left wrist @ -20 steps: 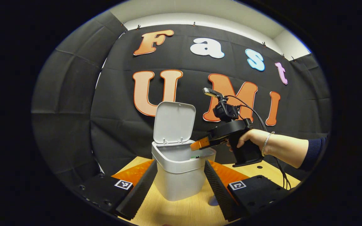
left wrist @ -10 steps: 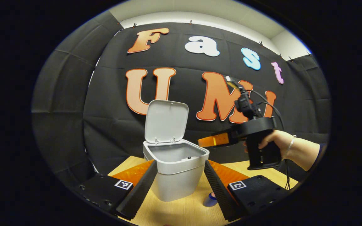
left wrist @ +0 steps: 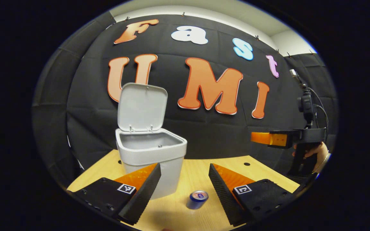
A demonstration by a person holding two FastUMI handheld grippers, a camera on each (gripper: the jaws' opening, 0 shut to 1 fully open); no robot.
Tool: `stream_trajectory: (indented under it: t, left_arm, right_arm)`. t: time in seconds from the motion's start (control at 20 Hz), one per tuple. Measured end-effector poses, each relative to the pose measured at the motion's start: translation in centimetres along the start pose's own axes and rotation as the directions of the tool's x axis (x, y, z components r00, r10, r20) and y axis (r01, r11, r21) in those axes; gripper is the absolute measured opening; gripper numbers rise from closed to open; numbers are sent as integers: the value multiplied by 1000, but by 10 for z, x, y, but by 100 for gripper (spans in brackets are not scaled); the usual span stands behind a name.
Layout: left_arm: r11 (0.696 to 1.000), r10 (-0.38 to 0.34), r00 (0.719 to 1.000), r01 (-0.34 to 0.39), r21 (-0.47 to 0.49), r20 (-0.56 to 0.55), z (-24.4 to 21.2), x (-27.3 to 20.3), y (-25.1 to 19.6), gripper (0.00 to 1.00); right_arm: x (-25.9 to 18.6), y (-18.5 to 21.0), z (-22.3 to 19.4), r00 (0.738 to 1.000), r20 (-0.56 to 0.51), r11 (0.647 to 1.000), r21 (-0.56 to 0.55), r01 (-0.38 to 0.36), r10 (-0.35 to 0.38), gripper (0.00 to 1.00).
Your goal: Press the lid of the desktop garbage bin to open it, pick up the crumpled paper on the desktop and throw it into the bin, then pick up the pop can on the desktop and drop it into the bin, and finally close the garbage bin lid.
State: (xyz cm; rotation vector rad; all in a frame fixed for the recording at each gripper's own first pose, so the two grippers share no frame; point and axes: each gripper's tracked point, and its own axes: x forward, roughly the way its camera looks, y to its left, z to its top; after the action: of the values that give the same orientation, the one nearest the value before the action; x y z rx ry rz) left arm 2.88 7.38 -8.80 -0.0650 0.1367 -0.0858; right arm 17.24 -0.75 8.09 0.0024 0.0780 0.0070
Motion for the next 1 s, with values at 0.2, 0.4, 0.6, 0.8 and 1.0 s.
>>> stream_trajectory:
  t: [0.2,0.4,0.6,0.8,1.0]
  left_arm:
    - [1000,-5,994,4,-12,-114,-75,14,-24,95]
    - [999,-33,957,20,-47,-289,-163,29,-41,95]
    - [999,24,898,-32,-10,-440,-230,40,-34,98]
    - [999,54,890,-49,23,-453,-247,74,-26,98]
    - [999,28,880,-17,29,-474,-261,97,-32,98]
  right_arm:
    - [-19,-45,-20,998,-41,998,10,55,-54,94]
    - [-25,-77,-15,996,-24,996,12,87,-87,94]
    - [-27,-95,-12,995,-29,995,27,101,-100,94]
    - [-27,-105,-16,993,-44,994,15,112,-111,94]
    - [-27,-110,-21,991,-70,994,-5,112,-112,94]
